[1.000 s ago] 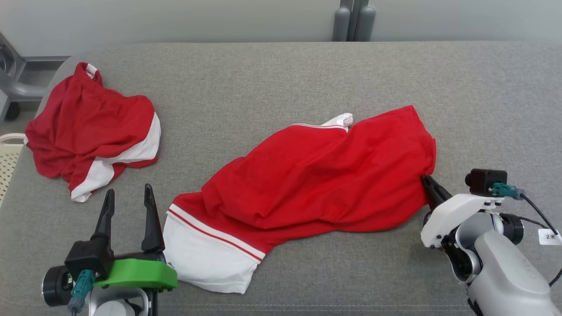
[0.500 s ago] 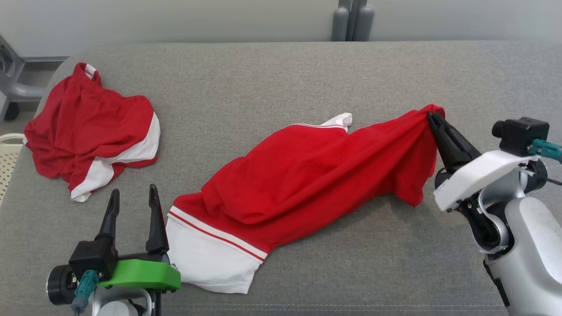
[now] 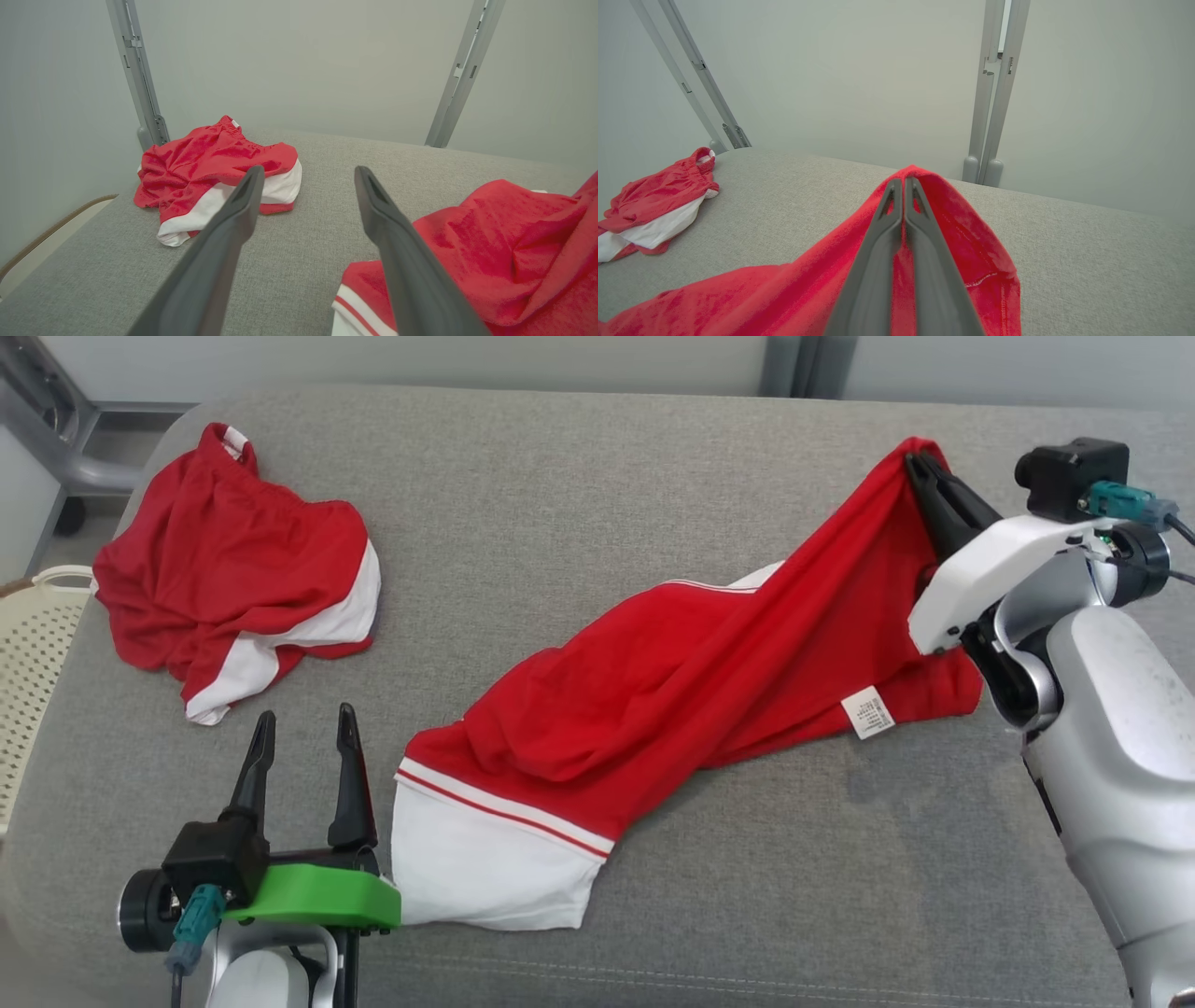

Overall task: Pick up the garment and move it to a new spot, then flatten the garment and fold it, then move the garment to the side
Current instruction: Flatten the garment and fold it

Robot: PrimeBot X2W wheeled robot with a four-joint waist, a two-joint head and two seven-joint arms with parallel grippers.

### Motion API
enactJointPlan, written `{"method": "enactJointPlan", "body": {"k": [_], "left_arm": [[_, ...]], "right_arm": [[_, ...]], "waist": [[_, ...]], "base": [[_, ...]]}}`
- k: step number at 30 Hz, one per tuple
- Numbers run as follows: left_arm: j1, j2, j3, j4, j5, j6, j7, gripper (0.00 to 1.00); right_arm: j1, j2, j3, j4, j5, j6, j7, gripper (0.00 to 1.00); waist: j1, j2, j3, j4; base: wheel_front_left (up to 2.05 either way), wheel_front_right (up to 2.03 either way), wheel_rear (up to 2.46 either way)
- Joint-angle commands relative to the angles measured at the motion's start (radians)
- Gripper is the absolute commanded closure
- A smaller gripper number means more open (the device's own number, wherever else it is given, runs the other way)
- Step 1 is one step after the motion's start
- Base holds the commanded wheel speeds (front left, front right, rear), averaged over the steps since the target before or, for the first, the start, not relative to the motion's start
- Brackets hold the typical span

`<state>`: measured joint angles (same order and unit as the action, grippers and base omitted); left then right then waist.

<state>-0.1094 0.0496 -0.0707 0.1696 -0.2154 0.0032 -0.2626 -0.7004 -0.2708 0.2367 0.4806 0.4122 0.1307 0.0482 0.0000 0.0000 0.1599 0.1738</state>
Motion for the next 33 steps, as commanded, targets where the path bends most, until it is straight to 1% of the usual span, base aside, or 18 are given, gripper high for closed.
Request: {"method": "enactJointPlan", "body": {"k": [1, 4, 8, 9, 11, 12, 13, 14, 17, 20, 26, 29, 33], "left_arm": [[-0.017, 0.002, -0.008, 0.002, -0.009, 0.003, -0.002, 0.0], [-0.028, 0.002, -0.023, 0.003, -0.015, 0.006, -0.002, 0.0], [-0.034, 0.002, -0.042, 0.004, -0.021, 0.008, -0.002, 0.0], [-0.034, 0.002, -0.042, 0.004, -0.021, 0.008, -0.002, 0.0], [-0.037, 0.002, -0.048, 0.004, -0.024, 0.011, -0.002, 0.0], [-0.039, 0.002, -0.051, 0.004, -0.025, 0.013, -0.002, 0.0], [-0.04, 0.002, -0.052, 0.005, -0.026, 0.015, -0.002, 0.0], [-0.042, 0.002, -0.055, 0.006, -0.027, 0.015, -0.002, 0.0], [-0.042, 0.002, -0.056, 0.01, -0.027, 0.018, -0.002, 0.0], [-0.036, 0.002, -0.049, 0.009, -0.023, 0.021, -0.002, 0.0], [-0.024, 0.002, -0.042, 0.003, -0.018, 0.019, -0.002, 0.0], [-0.024, 0.002, -0.042, 0.0, -0.017, 0.021, -0.002, 0.0], [-0.021, 0.002, -0.039, -0.006, -0.015, 0.022, -0.002, 0.0]], "right_arm": [[-0.044, -0.004, 0.013, 0.055, -0.012, 0.0, -0.022, 1.0], [-0.115, -0.008, 0.043, 0.164, -0.037, 0.0, -0.067, 1.0], [-0.19, 0.008, 0.07, 0.3, -0.06, 0.0, -0.139, 1.0], [-0.19, 0.008, 0.07, 0.3, -0.06, 0.0, -0.139, 1.0], [-0.222, 0.013, 0.08, 0.368, -0.075, 0.0, -0.173, 1.0], [-0.233, 0.016, 0.079, 0.399, -0.084, 0.0, -0.189, 0.73], [-0.243, 0.02, 0.081, 0.427, -0.09, 0.0, -0.205, 0.05], [-0.251, 0.025, 0.081, 0.453, -0.093, 0.0, -0.22, 0.0], [-0.259, 0.032, 0.084, 0.509, -0.091, 0.0, -0.258, 0.0], [-0.239, 0.036, 0.091, 0.529, -0.076, 0.0, -0.286, 0.0], [-0.159, 0.021, 0.1, 0.497, -0.014, 0.0, -0.308, 0.0], [-0.101, 0.004, 0.113, 0.471, 0.026, 0.0, -0.305, 0.0], [-0.035, -0.022, 0.141, 0.437, 0.079, 0.0, -0.238, 0.0]], "waist": [[0.0, 0.0, 0.02, 0.027], [0.0, 0.0, 0.032, 0.048], [0.0, 0.0, 0.045, 0.069], [0.0, 0.0, 0.045, 0.069], [0.0, 0.0, 0.049, 0.074], [0.0, 0.0, 0.05, 0.076], [0.0, 0.0, 0.05, 0.076], [0.0, 0.0, 0.05, 0.076], [0.0, 0.0, 0.045, 0.069], [0.0, 0.0, 0.038, 0.052], [0.0, 0.0, 0.024, 0.016], [0.0, 0.0, 0.021, 0.006], [0.0, 0.0, 0.02, -0.001]], "base": [[0.0, 0.0, 0.0], [0.0, 0.0, 0.0], [0.0, 0.0, 0.0], [0.0, 0.0, 0.0], [0.0, 0.0, 0.0], [0.0, 0.0, 0.0], [0.0, 0.0, 0.0], [0.0, 0.0, 0.0], [0.0, 0.0, 0.0], [0.0, 0.0, 0.0], [0.0, 0.0, 0.0], [0.0, 0.0, 0.0], [0.0, 0.0, 0.0]]}}
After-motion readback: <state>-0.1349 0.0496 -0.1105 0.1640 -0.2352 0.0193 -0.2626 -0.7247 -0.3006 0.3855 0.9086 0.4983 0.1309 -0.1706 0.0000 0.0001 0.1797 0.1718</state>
